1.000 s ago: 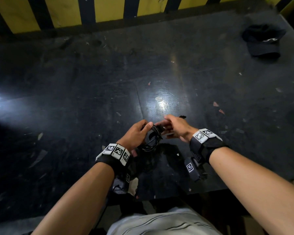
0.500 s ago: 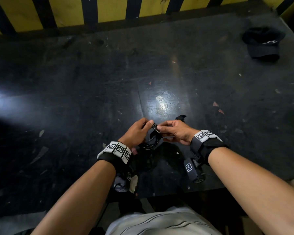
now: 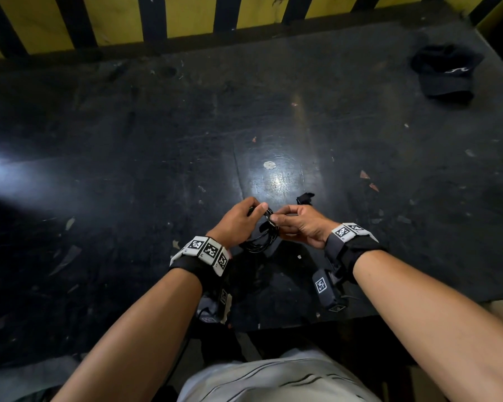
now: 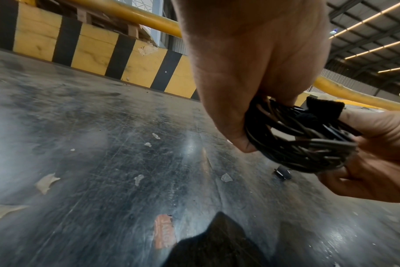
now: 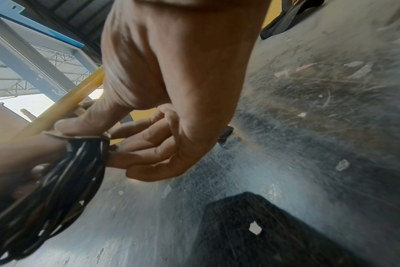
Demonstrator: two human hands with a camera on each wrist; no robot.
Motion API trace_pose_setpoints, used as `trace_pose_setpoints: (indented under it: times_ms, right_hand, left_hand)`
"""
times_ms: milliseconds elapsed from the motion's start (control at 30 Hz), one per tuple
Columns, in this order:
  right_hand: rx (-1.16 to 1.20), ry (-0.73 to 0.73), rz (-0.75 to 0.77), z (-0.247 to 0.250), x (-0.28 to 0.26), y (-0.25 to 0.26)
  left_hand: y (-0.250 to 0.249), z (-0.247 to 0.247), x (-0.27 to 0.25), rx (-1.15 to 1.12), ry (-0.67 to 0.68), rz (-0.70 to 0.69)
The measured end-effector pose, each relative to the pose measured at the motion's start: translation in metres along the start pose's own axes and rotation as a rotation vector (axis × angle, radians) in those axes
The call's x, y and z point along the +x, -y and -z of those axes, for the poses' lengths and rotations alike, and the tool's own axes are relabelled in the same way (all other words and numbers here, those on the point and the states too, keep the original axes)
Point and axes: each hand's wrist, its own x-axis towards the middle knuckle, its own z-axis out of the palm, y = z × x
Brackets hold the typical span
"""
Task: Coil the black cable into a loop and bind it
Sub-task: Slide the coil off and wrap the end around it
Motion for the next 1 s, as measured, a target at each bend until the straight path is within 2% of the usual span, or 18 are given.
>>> trace_pose_setpoints:
  times_ms: [233, 433, 633, 800, 1000]
  right_hand:
    - [0.027, 0.034, -0.001, 0.004, 0.0, -0.003]
    - [-0.151, -0.048, 0.117, -0.002, 0.002, -0.002]
    - [-0.427, -0.166, 0.228, 0.006, -0.002, -0.003]
    - [-0.882, -0.285, 0.354, 0.013, -0.012, -0.006]
    - [-0.928, -0.431, 0.264, 0.039, -0.028, -0.007]
  left_hand:
    - [-0.008, -0.004, -0.002, 0.071, 0.011, -0.011]
    - [-0.009, -0.009, 0.003, 0.134, -0.024, 0.036]
    - [-0.009, -0.016, 0.007, 0.134, 0.023, 0.085]
    - [-0.004, -0.031, 0.013, 0.035, 0.086, 0.099]
    - [-0.013, -0.052, 0.022, -0.037, 0.21, 0.094]
